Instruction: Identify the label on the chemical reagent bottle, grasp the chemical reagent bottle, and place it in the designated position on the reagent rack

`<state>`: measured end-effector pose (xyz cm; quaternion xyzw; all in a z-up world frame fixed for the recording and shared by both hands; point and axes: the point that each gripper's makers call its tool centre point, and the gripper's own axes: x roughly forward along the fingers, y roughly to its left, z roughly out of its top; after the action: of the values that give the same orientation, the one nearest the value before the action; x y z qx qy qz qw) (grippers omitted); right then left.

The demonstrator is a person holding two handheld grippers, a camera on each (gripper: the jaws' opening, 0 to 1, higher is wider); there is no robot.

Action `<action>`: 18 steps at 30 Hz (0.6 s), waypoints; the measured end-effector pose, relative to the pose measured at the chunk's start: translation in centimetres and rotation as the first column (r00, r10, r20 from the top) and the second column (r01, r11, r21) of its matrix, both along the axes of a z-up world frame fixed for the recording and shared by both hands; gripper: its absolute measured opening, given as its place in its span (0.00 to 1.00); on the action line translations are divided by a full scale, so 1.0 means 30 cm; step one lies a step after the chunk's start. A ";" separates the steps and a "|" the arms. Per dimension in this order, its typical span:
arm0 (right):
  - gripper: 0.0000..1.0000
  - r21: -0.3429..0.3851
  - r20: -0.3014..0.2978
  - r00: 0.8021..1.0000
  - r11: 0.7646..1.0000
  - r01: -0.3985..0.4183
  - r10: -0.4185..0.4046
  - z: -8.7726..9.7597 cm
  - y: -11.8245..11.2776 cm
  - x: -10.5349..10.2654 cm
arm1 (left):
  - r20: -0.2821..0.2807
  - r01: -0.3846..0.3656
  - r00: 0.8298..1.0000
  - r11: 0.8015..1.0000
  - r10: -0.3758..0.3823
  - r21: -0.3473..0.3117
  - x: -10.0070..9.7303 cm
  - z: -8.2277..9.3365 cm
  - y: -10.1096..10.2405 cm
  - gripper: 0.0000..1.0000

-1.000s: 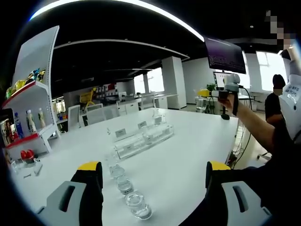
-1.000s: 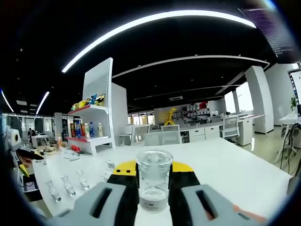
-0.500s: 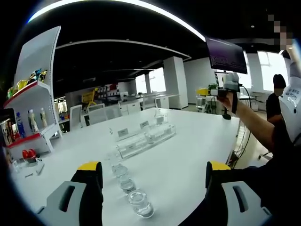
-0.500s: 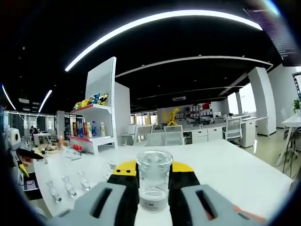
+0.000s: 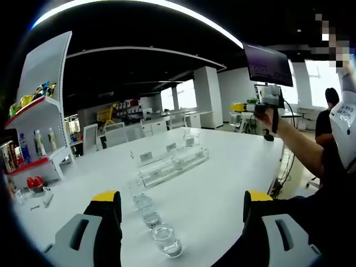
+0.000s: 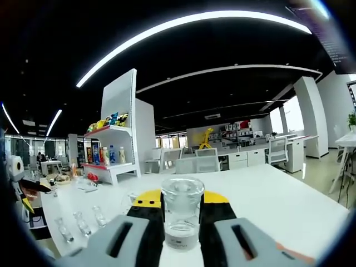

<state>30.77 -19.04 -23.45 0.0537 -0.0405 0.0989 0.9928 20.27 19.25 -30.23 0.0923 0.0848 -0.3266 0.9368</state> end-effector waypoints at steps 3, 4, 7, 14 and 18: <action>0.19 0.000 -0.002 1.000 1.000 -0.001 0.001 0.001 -0.002 0.010 | 0.004 -0.005 1.000 1.000 0.005 -0.001 0.000 0.003 0.004 0.90; 0.19 0.000 -0.003 1.000 1.000 -0.001 0.001 0.001 -0.001 0.013 | 0.005 -0.006 1.000 1.000 0.007 -0.003 0.000 0.004 0.005 0.90; 0.19 0.000 -0.003 1.000 1.000 -0.001 0.001 0.003 0.000 0.022 | 0.002 -0.009 1.000 1.000 0.009 -0.003 -0.001 0.001 0.010 0.90; 0.19 0.003 -0.006 1.000 1.000 -0.009 0.009 0.004 0.016 0.047 | -0.002 -0.015 1.000 1.000 0.015 -0.004 -0.002 0.000 0.019 0.90; 0.19 0.002 -0.010 1.000 1.000 -0.013 0.013 0.005 0.023 0.060 | 0.000 -0.014 1.000 1.000 0.014 -0.003 -0.004 0.004 0.021 0.90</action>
<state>32.56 -18.35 -23.30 0.0556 -0.0353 0.1049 0.9923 20.16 19.87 -30.12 0.0906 0.0848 -0.3199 0.9393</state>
